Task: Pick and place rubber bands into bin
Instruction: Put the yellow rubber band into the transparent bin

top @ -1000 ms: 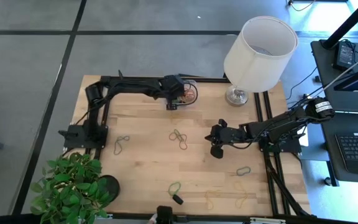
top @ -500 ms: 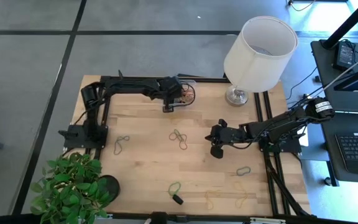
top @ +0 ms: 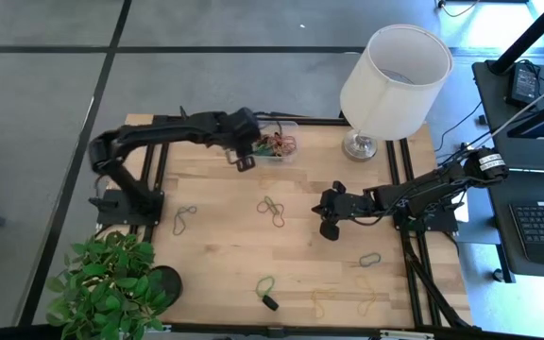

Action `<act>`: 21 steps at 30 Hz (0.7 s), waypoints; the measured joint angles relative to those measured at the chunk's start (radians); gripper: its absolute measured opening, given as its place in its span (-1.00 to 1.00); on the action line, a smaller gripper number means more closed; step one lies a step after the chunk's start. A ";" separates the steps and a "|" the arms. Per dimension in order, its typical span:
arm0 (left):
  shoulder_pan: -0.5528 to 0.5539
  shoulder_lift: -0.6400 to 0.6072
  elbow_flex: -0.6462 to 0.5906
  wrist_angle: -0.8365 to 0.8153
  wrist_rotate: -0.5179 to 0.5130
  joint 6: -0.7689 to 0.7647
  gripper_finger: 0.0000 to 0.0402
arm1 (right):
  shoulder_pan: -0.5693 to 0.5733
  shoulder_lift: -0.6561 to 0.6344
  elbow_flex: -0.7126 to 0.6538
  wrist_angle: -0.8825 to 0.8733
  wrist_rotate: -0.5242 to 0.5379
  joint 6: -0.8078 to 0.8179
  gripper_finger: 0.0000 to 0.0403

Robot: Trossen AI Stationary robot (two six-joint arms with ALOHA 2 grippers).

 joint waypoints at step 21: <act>-0.381 -0.804 -0.901 0.454 -0.098 -0.151 -0.99 | 0.045 0.000 0.014 -0.191 -0.001 0.234 -0.98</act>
